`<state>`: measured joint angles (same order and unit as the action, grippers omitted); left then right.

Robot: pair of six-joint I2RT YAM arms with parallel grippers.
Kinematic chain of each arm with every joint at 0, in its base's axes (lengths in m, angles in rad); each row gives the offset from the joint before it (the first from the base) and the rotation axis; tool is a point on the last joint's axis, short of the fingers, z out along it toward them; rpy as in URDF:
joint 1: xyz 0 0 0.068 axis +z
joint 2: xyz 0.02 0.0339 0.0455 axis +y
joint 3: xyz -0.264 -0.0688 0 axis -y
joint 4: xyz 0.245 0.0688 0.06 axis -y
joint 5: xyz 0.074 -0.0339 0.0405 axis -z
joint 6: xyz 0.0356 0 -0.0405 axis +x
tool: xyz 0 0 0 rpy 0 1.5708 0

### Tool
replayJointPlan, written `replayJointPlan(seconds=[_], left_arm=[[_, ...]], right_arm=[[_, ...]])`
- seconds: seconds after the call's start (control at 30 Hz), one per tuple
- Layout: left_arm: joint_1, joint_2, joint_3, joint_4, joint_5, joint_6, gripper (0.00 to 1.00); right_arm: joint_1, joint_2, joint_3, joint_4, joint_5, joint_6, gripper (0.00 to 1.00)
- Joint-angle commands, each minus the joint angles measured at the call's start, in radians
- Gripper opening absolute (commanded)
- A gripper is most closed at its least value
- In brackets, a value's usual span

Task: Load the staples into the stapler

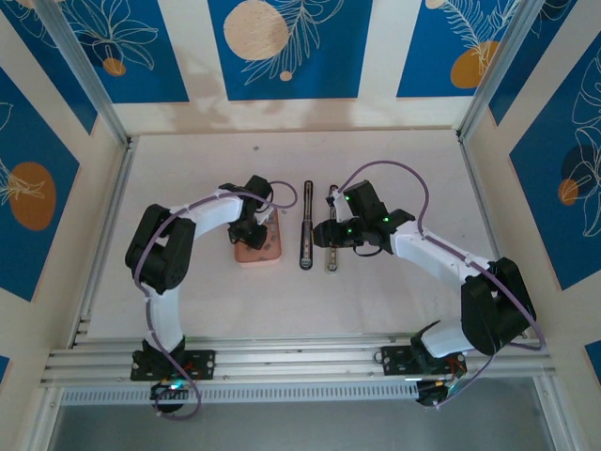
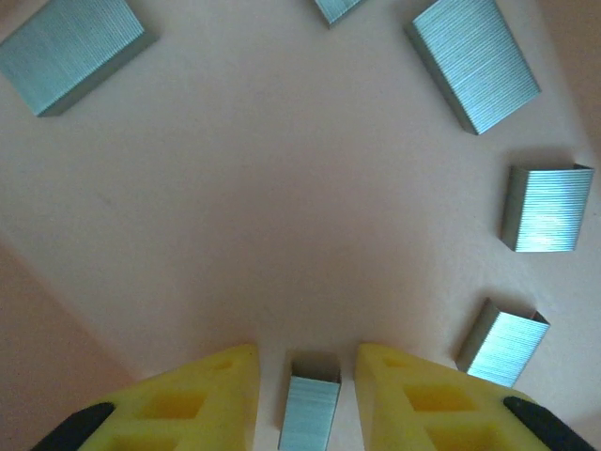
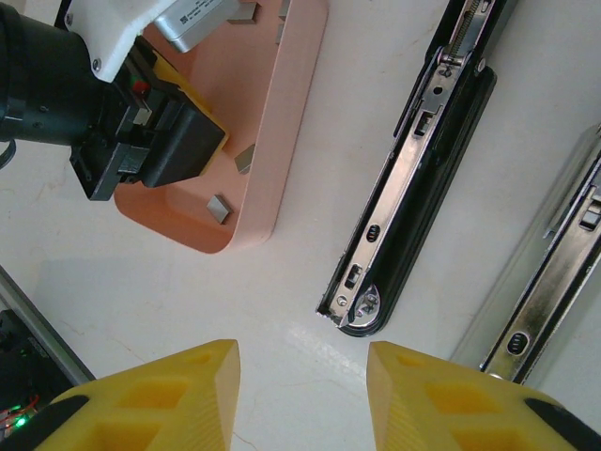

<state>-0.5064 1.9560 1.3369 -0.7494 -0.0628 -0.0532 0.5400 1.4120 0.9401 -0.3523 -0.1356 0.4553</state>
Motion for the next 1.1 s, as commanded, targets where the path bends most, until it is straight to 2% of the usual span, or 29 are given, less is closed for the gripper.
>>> replayJointPlan(seconds=[0.0,0.4,0.77,0.93,1.07], left_arm=[[-0.008,0.041,0.013,-0.021,-0.024,-0.013,0.32],[-0.006,0.036,-0.002,0.007,-0.011,-0.039,0.21],[-0.020,-0.148,0.008,-0.042,-0.017,-0.086,0.19],[-0.058,-0.229,0.000,-0.061,0.008,-0.134,0.19],[-0.126,-0.287,-0.028,-0.049,0.047,-0.211,0.19]], right_arm=[[0.000,0.007,-0.004,-0.017,-0.022,0.000,0.40],[-0.006,-0.002,-0.004,-0.021,-0.019,-0.001,0.40],[-0.006,-0.042,-0.030,0.021,-0.007,0.033,0.39],[-0.008,-0.078,-0.057,0.024,0.025,0.077,0.39],[-0.020,-0.128,-0.100,0.039,0.053,0.149,0.39]])
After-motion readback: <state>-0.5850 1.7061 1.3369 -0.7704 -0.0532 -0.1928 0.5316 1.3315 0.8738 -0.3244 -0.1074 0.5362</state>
